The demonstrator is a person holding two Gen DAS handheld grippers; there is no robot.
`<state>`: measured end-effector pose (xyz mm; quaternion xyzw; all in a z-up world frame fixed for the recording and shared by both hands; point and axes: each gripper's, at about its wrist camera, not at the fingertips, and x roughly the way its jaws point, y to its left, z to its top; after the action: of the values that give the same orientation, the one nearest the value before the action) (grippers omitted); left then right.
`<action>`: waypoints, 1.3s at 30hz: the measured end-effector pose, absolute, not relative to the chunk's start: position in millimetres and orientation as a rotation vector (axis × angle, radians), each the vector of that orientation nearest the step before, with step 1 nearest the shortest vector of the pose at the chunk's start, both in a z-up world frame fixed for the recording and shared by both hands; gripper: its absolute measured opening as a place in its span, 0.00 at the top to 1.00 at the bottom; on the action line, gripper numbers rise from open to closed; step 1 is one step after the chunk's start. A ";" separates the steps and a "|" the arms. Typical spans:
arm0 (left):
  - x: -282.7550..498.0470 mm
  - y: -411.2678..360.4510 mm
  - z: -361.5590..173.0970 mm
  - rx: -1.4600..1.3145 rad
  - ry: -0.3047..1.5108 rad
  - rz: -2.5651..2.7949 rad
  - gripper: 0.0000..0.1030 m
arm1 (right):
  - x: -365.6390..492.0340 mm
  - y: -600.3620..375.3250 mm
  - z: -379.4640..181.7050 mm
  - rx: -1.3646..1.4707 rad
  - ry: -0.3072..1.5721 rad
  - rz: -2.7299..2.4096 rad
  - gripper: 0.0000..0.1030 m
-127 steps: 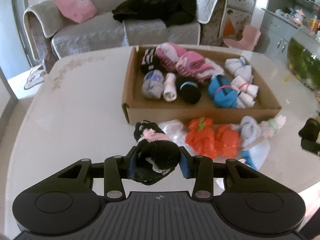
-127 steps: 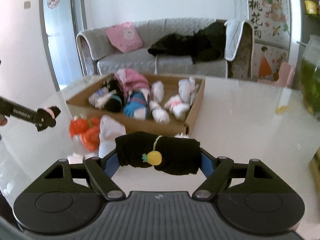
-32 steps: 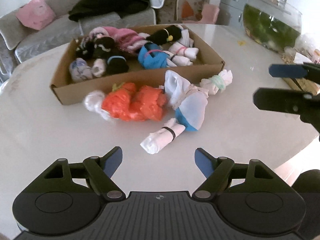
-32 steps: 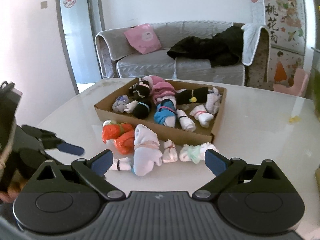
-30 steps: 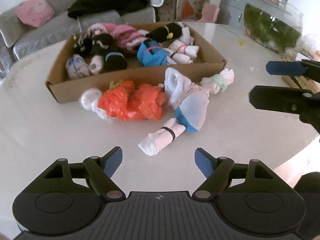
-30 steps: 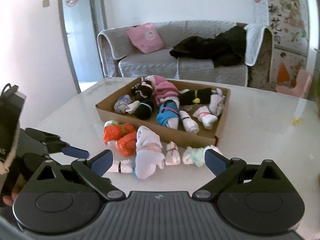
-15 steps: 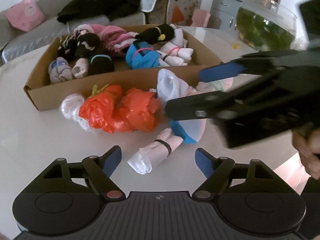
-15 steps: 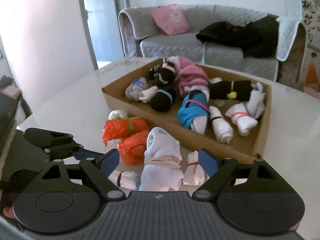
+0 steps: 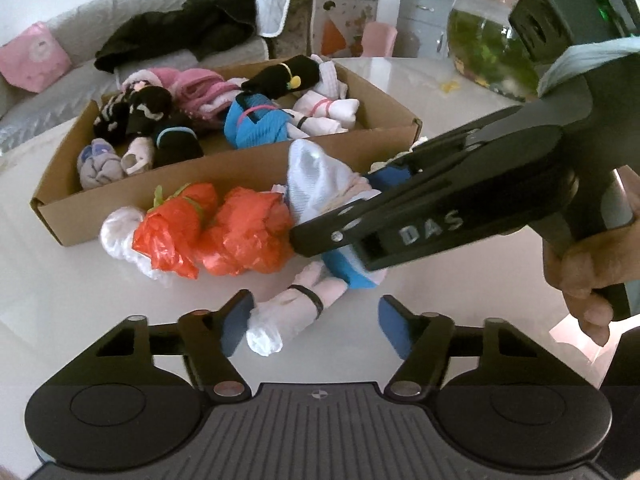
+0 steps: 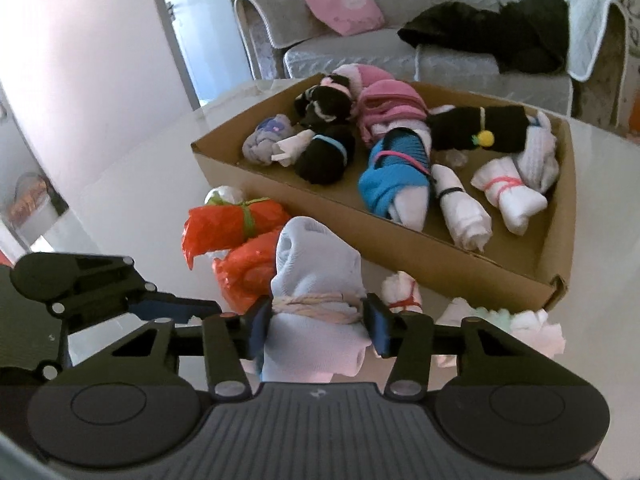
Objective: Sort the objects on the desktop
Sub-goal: 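Grasp the white black-banded bundle with the left tool while the right grasps the large white bundle, then carry both bundles into the cardboard box and release them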
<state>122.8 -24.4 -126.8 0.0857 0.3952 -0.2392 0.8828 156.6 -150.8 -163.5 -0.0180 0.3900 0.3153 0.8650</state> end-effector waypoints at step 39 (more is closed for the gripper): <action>104.3 27.0 -5.7 0.147 0.671 -0.336 0.70 | 137.5 -234.2 -71.2 0.036 0.625 0.538 0.56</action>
<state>104.3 27.0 -5.7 0.0720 0.3274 -0.1639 0.9278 137.5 -234.2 -71.2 0.0177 0.3038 0.2613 0.9160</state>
